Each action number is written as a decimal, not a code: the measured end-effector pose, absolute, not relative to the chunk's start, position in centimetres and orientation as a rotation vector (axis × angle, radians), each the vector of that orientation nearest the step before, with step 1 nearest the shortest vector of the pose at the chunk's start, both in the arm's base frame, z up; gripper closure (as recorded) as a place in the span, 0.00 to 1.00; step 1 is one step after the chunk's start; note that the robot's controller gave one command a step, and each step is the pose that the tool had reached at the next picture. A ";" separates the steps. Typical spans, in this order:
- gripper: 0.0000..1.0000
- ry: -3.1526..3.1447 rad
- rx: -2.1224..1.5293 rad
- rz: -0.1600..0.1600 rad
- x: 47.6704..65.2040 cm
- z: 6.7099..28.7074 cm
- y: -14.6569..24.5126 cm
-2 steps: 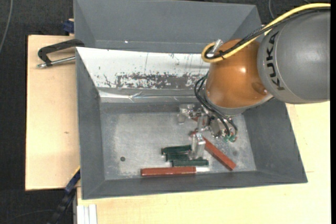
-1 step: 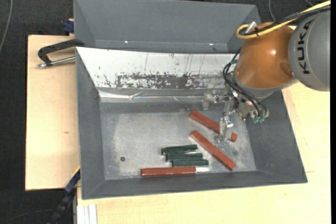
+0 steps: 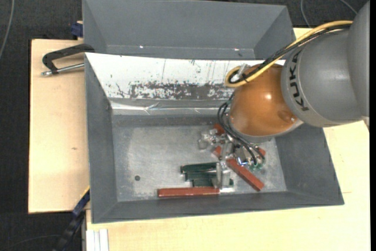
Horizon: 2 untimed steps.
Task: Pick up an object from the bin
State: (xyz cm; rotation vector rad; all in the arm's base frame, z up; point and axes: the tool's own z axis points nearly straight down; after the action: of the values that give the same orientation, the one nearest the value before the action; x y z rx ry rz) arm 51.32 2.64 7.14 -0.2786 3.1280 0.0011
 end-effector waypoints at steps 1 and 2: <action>1.00 3.131 -0.069 0.000 60.3 7.4 -3.2; 1.00 3.131 -0.068 0.000 60.3 7.4 -3.2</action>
Offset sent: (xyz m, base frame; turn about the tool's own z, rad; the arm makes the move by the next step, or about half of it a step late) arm 0.0000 0.0000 0.0000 0.0000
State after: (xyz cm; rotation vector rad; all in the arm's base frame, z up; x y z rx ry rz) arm 60.32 -3.17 7.37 -0.0683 3.1312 0.0004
